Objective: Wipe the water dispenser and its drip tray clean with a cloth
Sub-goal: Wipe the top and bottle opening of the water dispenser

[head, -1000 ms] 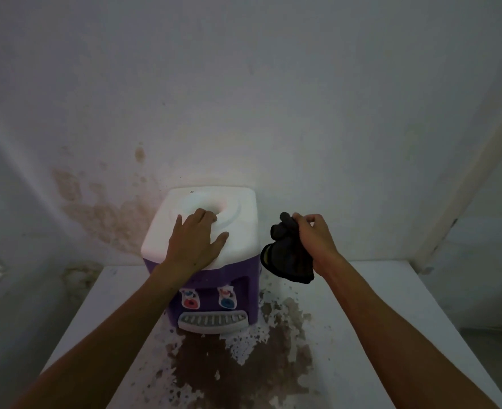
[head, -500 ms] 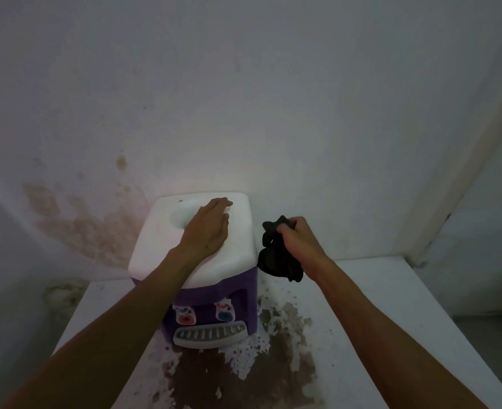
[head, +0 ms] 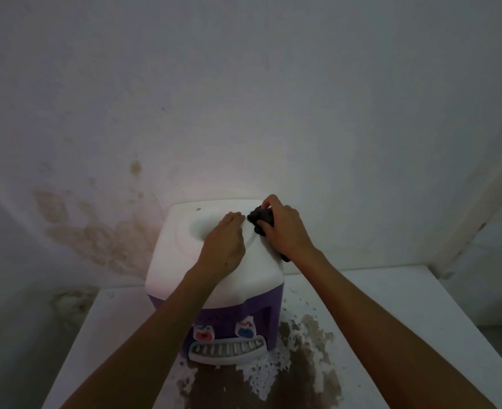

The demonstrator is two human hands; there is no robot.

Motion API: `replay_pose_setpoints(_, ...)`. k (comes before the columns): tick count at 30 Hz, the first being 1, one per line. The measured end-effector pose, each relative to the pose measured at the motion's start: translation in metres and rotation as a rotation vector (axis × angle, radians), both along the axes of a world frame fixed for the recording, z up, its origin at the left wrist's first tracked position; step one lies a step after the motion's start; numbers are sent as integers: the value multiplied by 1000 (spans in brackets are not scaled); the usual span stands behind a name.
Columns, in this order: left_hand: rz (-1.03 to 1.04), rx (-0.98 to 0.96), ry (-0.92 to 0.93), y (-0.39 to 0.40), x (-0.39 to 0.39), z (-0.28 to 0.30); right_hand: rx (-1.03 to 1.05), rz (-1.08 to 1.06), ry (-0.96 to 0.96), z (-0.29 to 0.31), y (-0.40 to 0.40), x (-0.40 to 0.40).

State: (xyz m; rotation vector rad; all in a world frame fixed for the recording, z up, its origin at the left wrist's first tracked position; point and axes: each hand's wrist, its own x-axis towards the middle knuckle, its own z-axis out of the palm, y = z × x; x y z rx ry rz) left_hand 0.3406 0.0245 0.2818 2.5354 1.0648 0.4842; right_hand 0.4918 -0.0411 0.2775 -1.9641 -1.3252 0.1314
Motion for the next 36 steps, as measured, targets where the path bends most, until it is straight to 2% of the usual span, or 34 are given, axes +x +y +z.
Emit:
replay_pose_setpoints(4, -18, -5, 17, 0, -2, 2, 12, -6, -51, 5, 25, 9)
replay_pose_setpoints(9, -35, -40, 36, 1, -1, 5, 40, 33, -10, 2, 35, 16)
replay_pose_setpoints(19, -42, -58, 29, 0, 0, 5, -57, 297, -5, 10, -49, 12)
replay_pose_setpoints(22, -32, -42, 40, -4, 0, 5, -156, 430, 102, 24, -73, 15)
replay_pose_setpoints(24, -26, -43, 37, -7, 0, 7, -205, 461, 285, 32, -85, 24)
replay_pose_setpoints(27, -27, -43, 39, -10, 1, 9, -151, 326, 488, 30, -93, 41)
replay_pose_setpoints(32, -13, 15, 0, -16, 10, 9, -27, -16, 527, 6, -84, 64)
replay_pose_setpoints(34, 0, -9, -13, -19, 16, 8, -1, -37, 592, 1, -75, 61)
replay_pose_setpoints(36, 21, -23, 10, -20, 19, 6, 13, 35, 559, -3, -67, 50)
